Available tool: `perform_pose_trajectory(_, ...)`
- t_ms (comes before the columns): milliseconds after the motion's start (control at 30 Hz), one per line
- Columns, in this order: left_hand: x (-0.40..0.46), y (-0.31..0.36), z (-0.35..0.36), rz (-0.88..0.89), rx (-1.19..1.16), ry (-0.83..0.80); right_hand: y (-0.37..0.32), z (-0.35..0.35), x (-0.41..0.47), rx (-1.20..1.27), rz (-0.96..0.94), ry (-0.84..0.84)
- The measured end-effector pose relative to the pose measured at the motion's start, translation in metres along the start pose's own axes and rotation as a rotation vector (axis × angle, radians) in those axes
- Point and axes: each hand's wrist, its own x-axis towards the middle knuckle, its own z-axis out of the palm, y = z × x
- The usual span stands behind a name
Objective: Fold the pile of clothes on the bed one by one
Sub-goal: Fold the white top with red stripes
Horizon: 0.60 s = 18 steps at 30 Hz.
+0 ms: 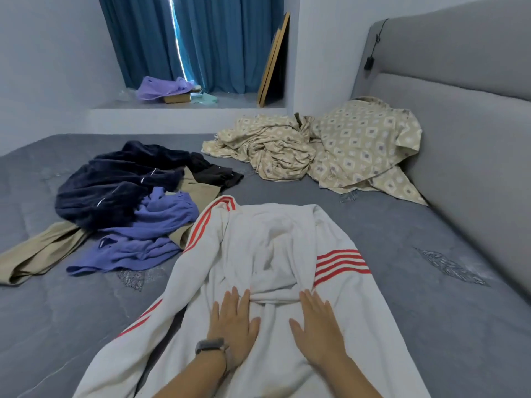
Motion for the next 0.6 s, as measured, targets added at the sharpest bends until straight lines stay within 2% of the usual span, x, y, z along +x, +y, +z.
perform_pose_trajectory(33,-0.012,0.003,0.001,-0.001,-0.033,0.023,0.002,-0.001,-0.013,0.067,0.011,0.033)
perform_pose_trajectory(100,-0.032,0.002,0.005,0.010,-0.108,0.073,0.014,-0.005,-0.036,0.138,0.074,0.236)
perform_pose_trajectory(167,-0.050,0.006,0.007,-0.012,-0.123,0.051,0.038,-0.008,-0.050,0.102,0.188,0.419)
perform_pose_trajectory(200,-0.057,0.008,0.009,0.000,-0.160,0.068,0.048,-0.016,-0.056,0.076,0.291,0.424)
perform_pose_trajectory(233,-0.060,0.013,0.012,0.027,-0.137,0.120,0.056,-0.024,-0.059,0.015,0.420,0.402)
perform_pose_trajectory(333,-0.070,0.029,0.003,0.082,-0.054,0.131,0.072,-0.043,-0.063,-0.026,0.700,0.114)
perform_pose_trajectory(367,-0.071,0.029,0.001,0.082,-0.107,0.112,0.076,-0.045,-0.063,0.054,0.734,0.068)
perform_pose_trajectory(433,-0.077,0.026,0.011,0.071,-0.137,0.016,0.080,-0.050,-0.055,0.382,0.756,0.070)
perform_pose_trajectory(500,-0.079,0.031,0.016,0.121,-0.203,0.152,0.075,-0.060,-0.048,0.601,0.800,0.043)
perform_pose_trajectory(533,-0.081,0.035,0.015,0.176,-0.266,0.253,0.072,-0.064,-0.044,0.602,0.818,0.020)
perform_pose_trajectory(600,-0.084,0.047,0.017,0.252,-0.384,0.246,0.067,-0.068,-0.045,0.546,0.830,-0.054)
